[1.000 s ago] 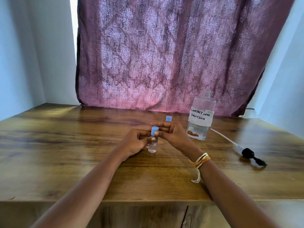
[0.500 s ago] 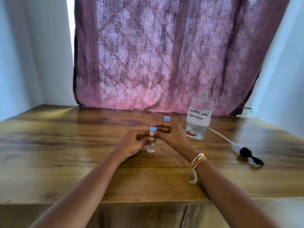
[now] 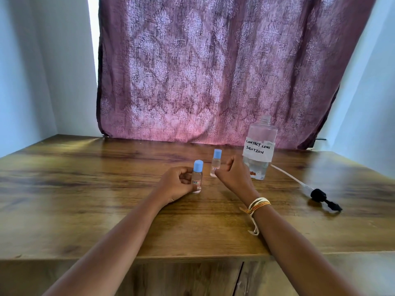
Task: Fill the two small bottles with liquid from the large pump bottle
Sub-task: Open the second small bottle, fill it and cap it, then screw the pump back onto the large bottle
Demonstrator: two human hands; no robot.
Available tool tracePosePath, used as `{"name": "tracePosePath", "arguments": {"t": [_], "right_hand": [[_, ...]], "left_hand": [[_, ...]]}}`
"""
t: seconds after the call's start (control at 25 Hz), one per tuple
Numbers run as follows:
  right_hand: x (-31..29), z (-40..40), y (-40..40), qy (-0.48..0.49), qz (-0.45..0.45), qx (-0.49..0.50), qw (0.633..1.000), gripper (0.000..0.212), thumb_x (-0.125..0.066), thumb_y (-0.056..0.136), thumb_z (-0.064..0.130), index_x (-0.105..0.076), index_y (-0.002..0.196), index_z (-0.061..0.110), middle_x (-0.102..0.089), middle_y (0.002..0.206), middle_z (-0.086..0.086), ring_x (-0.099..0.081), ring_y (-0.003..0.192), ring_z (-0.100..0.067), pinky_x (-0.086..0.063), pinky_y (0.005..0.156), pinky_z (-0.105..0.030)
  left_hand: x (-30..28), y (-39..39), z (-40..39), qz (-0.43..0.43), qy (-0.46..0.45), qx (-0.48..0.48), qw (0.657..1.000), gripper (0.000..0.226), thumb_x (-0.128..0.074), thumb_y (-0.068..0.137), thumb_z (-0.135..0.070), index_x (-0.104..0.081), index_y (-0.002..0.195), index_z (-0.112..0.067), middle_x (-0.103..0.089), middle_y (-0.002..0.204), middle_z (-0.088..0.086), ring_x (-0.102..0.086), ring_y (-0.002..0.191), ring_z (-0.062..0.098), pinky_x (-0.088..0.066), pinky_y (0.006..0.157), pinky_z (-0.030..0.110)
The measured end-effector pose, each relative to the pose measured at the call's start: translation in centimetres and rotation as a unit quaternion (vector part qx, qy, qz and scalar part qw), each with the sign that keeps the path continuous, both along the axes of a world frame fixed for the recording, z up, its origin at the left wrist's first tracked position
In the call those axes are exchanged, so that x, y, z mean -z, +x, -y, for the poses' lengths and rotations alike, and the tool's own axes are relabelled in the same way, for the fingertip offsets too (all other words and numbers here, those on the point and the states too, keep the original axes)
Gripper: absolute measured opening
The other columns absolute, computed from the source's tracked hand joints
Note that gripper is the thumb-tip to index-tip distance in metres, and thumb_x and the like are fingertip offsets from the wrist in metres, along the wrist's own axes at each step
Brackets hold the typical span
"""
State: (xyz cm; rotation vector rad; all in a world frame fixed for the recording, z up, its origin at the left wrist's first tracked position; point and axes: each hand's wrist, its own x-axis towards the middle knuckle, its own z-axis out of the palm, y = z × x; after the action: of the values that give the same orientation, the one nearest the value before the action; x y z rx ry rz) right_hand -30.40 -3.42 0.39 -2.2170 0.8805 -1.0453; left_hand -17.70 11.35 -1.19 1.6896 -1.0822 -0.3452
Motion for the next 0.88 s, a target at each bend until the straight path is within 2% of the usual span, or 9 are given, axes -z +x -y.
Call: {"name": "tracePosePath", "arguments": {"t": [0.08,0.16,0.24,0.32,0.4,0.56,0.68,0.8,0.88], "right_hand": [[0.5,0.7,0.3,0.008,-0.019,0.027,0.999,0.046,-0.077,0.066,0.026,-0.043,0.095,0.014,-0.049,0.092,-0.003,-0.047,0.079,-0.017,-0.035,0.065,-0.031],[0.9,1.4,0.8,0.039,-0.064,0.013,0.997,0.065,-0.079,0.066,0.033,-0.042,0.116,0.013,-0.052,0.109,-0.005,-0.053,0.095,-0.021,-0.040,0.074,-0.032],[1.2,2.0,1.2,0.058,-0.100,-0.008,0.993,0.071,-0.078,0.070,0.036,-0.042,0.127,0.015,-0.057,0.115,-0.004,-0.057,0.104,-0.022,-0.045,0.084,-0.034],[1.2,2.2,1.5,0.062,-0.110,-0.029,0.992,0.062,-0.077,0.073,0.033,-0.046,0.125,0.020,-0.064,0.108,0.000,-0.061,0.101,-0.020,-0.049,0.090,-0.038],[1.4,2.3,1.8,0.060,-0.101,-0.035,0.992,0.050,-0.077,0.074,0.031,-0.052,0.117,0.023,-0.067,0.101,0.003,-0.063,0.096,-0.018,-0.052,0.092,-0.043],[1.7,2.6,2.1,0.049,-0.085,-0.049,0.994,0.034,-0.076,0.076,0.028,-0.060,0.106,0.025,-0.069,0.098,0.006,-0.065,0.091,-0.013,-0.054,0.090,-0.041],[1.9,3.0,2.2,0.055,-0.075,-0.063,0.994,0.035,-0.076,0.077,0.025,-0.063,0.109,0.022,-0.070,0.098,0.007,-0.065,0.088,-0.009,-0.055,0.090,-0.038],[2.1,3.3,2.2,0.055,-0.074,-0.066,0.994,0.039,-0.077,0.077,0.025,-0.063,0.112,0.017,-0.071,0.100,0.004,-0.066,0.088,-0.009,-0.056,0.089,-0.036],[2.1,3.4,2.2,0.057,-0.080,-0.070,0.993,0.043,-0.077,0.076,0.027,-0.062,0.115,0.017,-0.071,0.101,0.003,-0.066,0.090,-0.011,-0.056,0.089,-0.035]], "left_hand": [[0.3,0.1,0.2,0.024,0.010,-0.037,0.999,0.044,-0.084,0.066,-0.013,-0.069,0.107,-0.018,-0.075,0.091,-0.003,-0.071,0.088,0.014,-0.056,0.087,0.030],[0.5,0.0,0.6,0.040,0.013,-0.071,0.997,0.038,-0.085,0.066,-0.016,-0.071,0.100,-0.018,-0.074,0.087,-0.004,-0.069,0.080,0.010,-0.054,0.078,0.023],[0.3,0.0,1.0,0.051,0.021,-0.082,0.995,0.034,-0.086,0.065,-0.020,-0.072,0.095,-0.017,-0.071,0.082,-0.007,-0.063,0.070,0.002,-0.047,0.068,0.015],[-0.1,0.5,1.4,0.063,0.038,-0.086,0.994,0.031,-0.085,0.067,-0.021,-0.072,0.094,-0.014,-0.071,0.083,-0.004,-0.062,0.071,0.002,-0.046,0.067,0.016],[-0.5,1.4,2.1,0.090,0.064,-0.086,0.990,0.032,-0.082,0.071,-0.023,-0.072,0.100,-0.013,-0.072,0.091,-0.001,-0.064,0.081,0.009,-0.046,0.073,0.022],[-0.7,2.9,4.0,0.126,0.083,-0.073,0.986,0.034,-0.078,0.076,-0.025,-0.071,0.107,-0.013,-0.073,0.100,0.002,-0.065,0.094,0.017,-0.044,0.078,0.024],[-0.5,3.2,5.2,0.122,0.066,-0.077,0.987,0.030,-0.076,0.077,-0.023,-0.072,0.105,-0.012,-0.073,0.099,0.002,-0.065,0.094,0.016,-0.048,0.083,0.027],[0.4,3.8,5.8,0.127,0.055,-0.084,0.987,0.027,-0.077,0.075,-0.022,-0.073,0.099,-0.012,-0.074,0.093,0.002,-0.066,0.085,0.015,-0.050,0.082,0.029],[0.7,3.7,5.8,0.113,0.048,-0.078,0.989,0.037,-0.080,0.071,-0.022,-0.069,0.105,-0.015,-0.073,0.093,0.000,-0.065,0.080,0.013,-0.053,0.083,0.032]]}}
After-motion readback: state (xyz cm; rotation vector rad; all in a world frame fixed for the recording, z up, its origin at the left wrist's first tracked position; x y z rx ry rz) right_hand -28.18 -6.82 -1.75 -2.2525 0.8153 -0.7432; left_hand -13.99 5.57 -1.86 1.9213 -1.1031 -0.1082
